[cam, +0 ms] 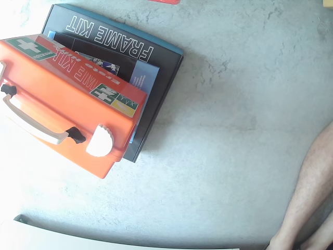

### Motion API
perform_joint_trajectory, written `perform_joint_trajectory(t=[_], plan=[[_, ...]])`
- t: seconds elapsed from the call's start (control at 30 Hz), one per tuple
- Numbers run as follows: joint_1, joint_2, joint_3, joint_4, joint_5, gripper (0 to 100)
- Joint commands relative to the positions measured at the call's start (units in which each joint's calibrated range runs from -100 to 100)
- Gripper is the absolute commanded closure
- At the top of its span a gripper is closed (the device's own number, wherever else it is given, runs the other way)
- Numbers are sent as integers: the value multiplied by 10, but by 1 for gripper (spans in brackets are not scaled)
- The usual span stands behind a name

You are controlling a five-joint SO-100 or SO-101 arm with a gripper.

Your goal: Grab the white handle of the orange box

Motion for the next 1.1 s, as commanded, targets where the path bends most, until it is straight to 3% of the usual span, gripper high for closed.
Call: perform_joint_trajectory(t=[0.0, 0.77, 1.07], plan=[[47, -7, 33, 191, -13, 99], [42, -7, 33, 195, -33, 98], [-8, 56, 16, 259, -10, 95]])
